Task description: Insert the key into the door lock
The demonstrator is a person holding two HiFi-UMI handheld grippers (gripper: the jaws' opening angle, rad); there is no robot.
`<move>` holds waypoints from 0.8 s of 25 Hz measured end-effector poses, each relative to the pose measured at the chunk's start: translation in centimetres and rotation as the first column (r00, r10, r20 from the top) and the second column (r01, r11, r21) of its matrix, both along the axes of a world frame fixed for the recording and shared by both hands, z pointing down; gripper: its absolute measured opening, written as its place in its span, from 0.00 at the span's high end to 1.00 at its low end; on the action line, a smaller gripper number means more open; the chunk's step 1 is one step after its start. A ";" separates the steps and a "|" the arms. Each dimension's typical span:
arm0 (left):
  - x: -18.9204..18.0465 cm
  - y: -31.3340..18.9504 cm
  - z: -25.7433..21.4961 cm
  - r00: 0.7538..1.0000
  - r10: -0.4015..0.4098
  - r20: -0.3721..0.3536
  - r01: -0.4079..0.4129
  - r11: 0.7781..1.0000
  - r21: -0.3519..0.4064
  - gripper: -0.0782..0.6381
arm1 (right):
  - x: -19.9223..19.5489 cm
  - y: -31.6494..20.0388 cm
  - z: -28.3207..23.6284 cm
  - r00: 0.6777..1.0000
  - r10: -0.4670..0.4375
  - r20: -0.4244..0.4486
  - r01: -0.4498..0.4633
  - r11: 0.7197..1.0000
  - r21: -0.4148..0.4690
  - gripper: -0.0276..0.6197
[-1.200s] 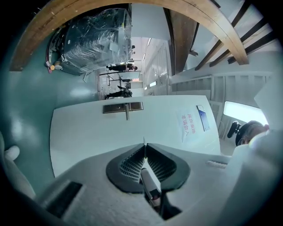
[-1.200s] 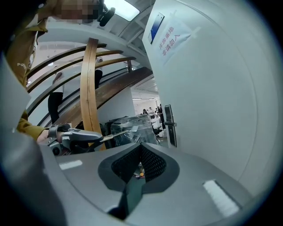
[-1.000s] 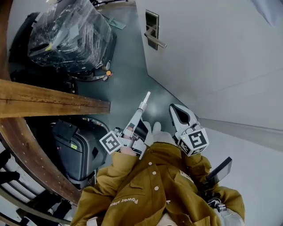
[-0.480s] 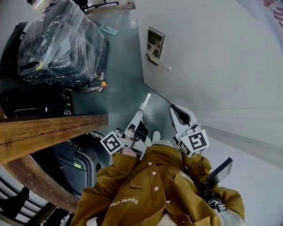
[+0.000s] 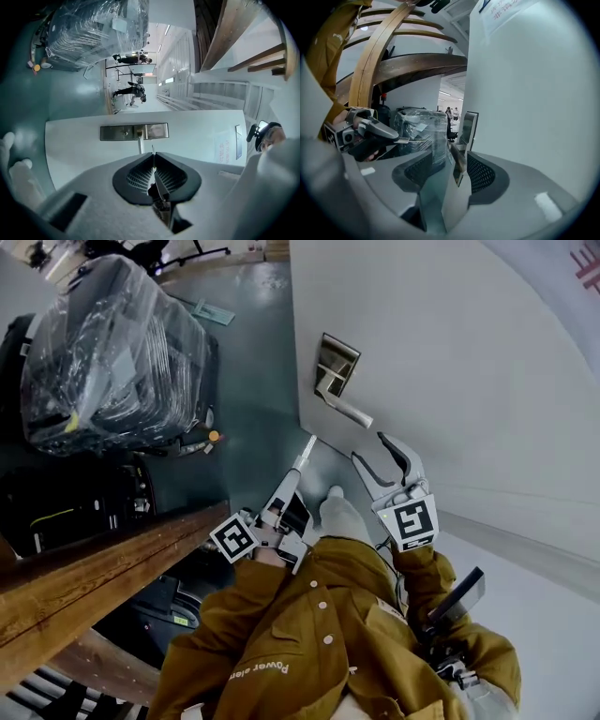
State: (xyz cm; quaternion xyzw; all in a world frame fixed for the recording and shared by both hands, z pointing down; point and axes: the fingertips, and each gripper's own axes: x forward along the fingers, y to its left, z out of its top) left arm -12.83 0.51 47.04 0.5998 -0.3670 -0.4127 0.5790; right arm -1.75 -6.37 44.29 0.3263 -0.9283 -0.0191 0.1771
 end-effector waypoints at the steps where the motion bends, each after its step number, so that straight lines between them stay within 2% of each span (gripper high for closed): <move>1: 0.0 -0.4 0.0 1.000 0.004 -0.001 -0.004 1.000 -0.002 0.86 | 0.0 -0.8 0.0 1.000 -0.001 -0.015 0.001 1.000 0.007 0.59; 6: 0.2 -2.0 0.1 1.000 0.000 -0.015 0.000 1.000 -0.013 0.86 | -0.2 -3.3 1.1 0.994 -0.047 -0.103 0.049 0.999 0.008 0.56; 10: 0.1 -2.7 0.6 1.000 -0.009 -0.014 0.008 1.000 -0.024 0.86 | -0.5 -5.0 3.3 0.975 -0.102 -0.200 0.109 0.994 0.021 0.56; 12: -0.2 -3.0 1.4 1.000 -0.016 -0.014 0.016 0.999 -0.037 0.86 | -0.7 -5.4 3.9 0.969 -0.117 -0.216 0.125 0.992 0.023 0.63; 14: -0.3 -3.3 2.4 0.999 -0.028 -0.019 0.027 0.998 -0.054 0.86 | -1.1 -5.4 4.1 0.966 -0.127 -0.226 0.138 0.990 0.032 0.74; 20: -0.1 -5.9 6.1 0.998 -0.030 -0.063 0.025 0.996 -0.083 0.86 | -1.2 -5.4 4.1 0.963 -0.146 -0.225 0.158 0.987 0.035 0.76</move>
